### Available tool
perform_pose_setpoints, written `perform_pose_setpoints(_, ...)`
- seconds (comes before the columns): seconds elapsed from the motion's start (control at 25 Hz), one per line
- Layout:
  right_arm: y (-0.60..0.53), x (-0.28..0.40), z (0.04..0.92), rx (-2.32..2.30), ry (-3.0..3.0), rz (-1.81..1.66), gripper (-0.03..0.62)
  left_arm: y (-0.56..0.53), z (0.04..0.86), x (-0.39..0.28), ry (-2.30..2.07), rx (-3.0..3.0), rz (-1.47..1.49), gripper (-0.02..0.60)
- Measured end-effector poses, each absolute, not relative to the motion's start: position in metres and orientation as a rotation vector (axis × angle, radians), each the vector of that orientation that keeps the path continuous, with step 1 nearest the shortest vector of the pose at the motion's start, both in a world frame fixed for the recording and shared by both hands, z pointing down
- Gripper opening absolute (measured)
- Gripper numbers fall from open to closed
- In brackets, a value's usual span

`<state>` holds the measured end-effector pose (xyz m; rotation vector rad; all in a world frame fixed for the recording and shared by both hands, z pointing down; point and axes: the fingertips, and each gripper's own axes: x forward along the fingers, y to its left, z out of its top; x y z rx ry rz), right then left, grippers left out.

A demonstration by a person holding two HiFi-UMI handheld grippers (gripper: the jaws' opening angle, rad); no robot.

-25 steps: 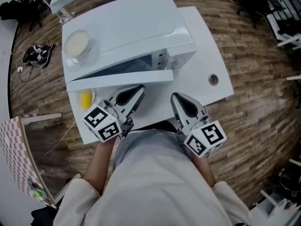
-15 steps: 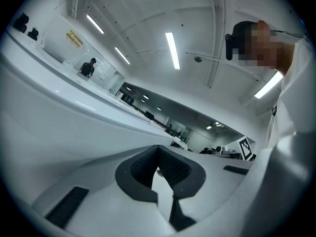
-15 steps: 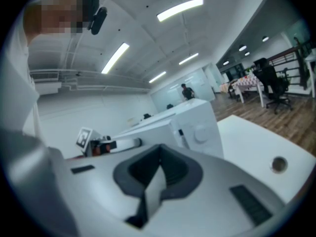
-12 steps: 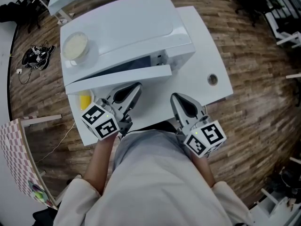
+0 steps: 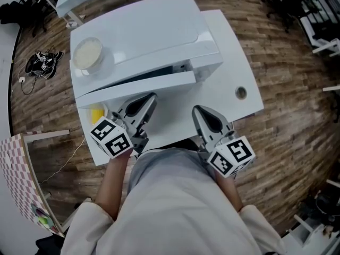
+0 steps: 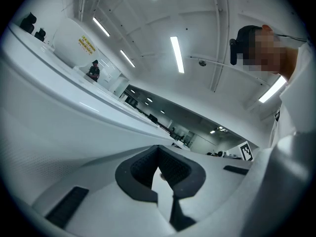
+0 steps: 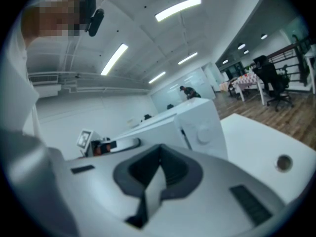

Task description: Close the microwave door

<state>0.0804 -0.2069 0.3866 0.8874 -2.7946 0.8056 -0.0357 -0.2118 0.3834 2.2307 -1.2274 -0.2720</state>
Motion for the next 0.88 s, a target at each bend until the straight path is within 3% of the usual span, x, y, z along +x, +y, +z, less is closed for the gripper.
perform_pose_setpoints(0.88,-0.255,0.051,0.381,0.927,-2.799,0.658,0.023,-0.212,0.384,-0.056,-1.243,2.206,-0.286,0.015)
